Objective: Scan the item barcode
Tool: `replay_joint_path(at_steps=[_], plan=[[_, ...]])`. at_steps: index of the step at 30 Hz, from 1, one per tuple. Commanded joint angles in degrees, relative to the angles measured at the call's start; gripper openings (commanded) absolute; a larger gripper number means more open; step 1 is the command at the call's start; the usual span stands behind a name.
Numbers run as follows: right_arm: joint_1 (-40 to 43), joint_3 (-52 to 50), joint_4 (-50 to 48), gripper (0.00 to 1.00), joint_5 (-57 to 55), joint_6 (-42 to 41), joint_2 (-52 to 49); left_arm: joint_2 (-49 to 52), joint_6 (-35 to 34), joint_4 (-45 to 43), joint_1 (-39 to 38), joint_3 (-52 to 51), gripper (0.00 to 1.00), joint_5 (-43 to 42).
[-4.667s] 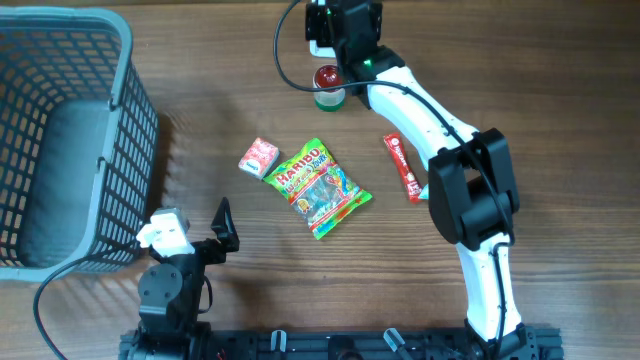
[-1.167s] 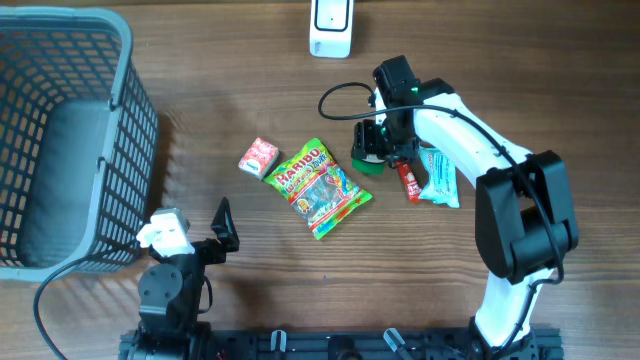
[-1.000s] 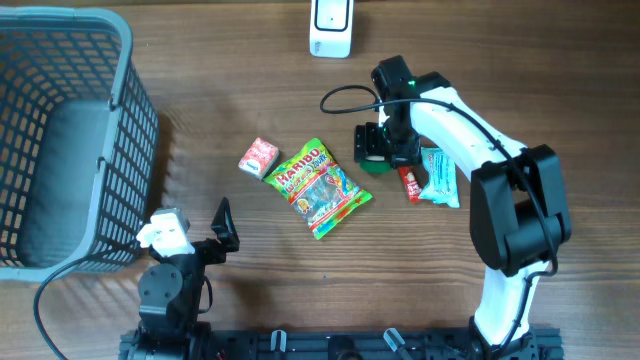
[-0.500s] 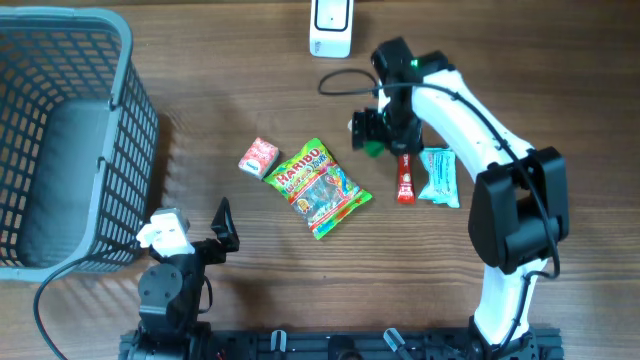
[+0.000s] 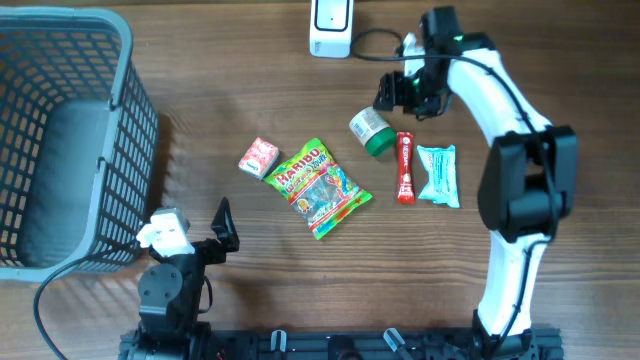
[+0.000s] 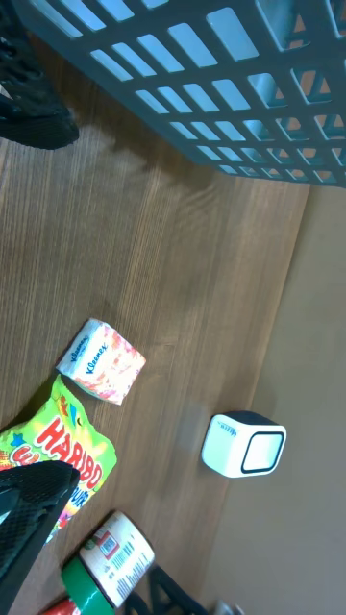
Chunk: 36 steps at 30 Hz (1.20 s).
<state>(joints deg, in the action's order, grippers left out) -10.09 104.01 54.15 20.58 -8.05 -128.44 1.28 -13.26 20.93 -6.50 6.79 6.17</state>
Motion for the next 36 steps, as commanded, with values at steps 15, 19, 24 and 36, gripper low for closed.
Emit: replay_joint_path(at_steps=[15, 19, 24, 36], plan=[[-3.6, 0.7, 9.4, 0.17, -7.4, -5.6, 2.1, -0.2, -0.7, -0.2, -0.4, -0.5, 1.00, 0.3], [-3.6, 0.7, 14.2, 0.58, -8.4, -5.4, 8.4, -0.2, -0.7, -0.2, -0.4, -0.5, 1.00, 0.3], [-6.7, 0.7, 17.1, 0.71, -13.6, -3.3, 15.2, -0.2, -0.7, -0.2, -0.4, -0.5, 1.00, 0.3], [-26.8, -12.6, 0.8, 1.00, -50.8, -3.6, 15.0, -0.2, -0.7, -0.2, -0.4, -0.5, 1.00, 0.3]])
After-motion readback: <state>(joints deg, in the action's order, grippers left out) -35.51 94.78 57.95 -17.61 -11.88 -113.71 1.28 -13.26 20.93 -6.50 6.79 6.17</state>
